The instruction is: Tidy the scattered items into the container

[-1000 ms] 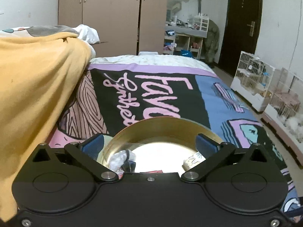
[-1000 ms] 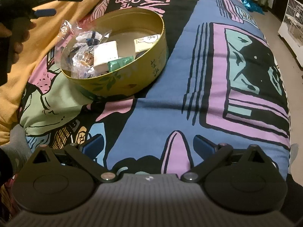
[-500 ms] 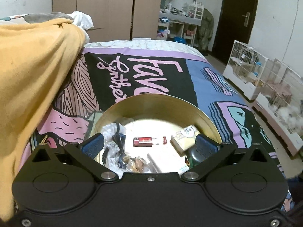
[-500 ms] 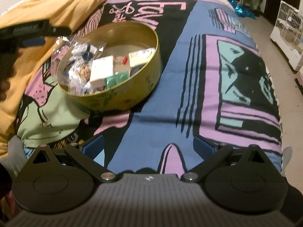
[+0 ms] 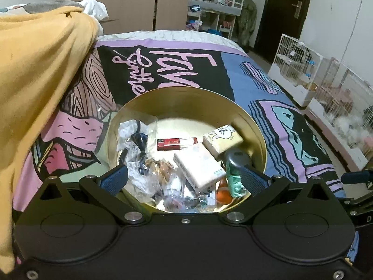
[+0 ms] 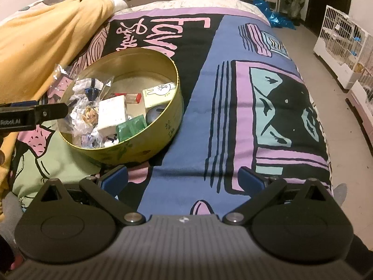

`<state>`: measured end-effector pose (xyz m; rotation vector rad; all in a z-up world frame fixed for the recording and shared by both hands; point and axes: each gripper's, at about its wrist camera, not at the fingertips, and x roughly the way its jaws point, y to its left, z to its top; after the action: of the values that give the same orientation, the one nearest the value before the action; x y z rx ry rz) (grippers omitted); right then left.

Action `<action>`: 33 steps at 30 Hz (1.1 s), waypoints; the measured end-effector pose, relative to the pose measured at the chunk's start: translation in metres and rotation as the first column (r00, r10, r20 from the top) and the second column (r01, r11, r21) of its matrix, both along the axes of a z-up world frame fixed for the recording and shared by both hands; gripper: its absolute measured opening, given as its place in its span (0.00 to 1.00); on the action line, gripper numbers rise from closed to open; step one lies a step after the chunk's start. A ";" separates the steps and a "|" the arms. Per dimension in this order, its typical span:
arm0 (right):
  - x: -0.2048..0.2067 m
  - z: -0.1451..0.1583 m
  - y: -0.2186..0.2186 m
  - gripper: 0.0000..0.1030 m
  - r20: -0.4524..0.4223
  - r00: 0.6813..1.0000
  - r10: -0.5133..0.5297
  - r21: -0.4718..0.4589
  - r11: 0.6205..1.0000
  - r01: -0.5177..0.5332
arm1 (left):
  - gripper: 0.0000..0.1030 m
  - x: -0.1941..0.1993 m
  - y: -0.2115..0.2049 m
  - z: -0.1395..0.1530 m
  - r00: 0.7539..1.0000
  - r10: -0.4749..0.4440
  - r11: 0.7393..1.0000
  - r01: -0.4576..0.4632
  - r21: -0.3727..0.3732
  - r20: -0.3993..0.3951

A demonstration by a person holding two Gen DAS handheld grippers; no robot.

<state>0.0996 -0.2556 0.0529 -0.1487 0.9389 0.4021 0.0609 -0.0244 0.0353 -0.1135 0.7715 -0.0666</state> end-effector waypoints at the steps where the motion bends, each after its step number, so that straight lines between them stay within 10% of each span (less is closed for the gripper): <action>1: 0.000 0.001 0.001 1.00 0.004 1.000 0.000 -0.003 1.000 0.000 | 1.00 -0.001 0.000 0.000 1.000 -0.002 1.000 0.002 0.000 0.000; 33: 0.001 -0.007 0.017 1.00 0.015 1.000 0.006 -0.006 1.000 -0.006 | 1.00 -0.011 -0.010 -0.037 0.990 -0.033 0.999 0.033 0.000 -0.136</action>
<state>0.1007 -0.2390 0.0459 -0.1599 0.9249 0.4035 0.0503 -0.0341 -0.0014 -0.1037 0.9098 -0.0903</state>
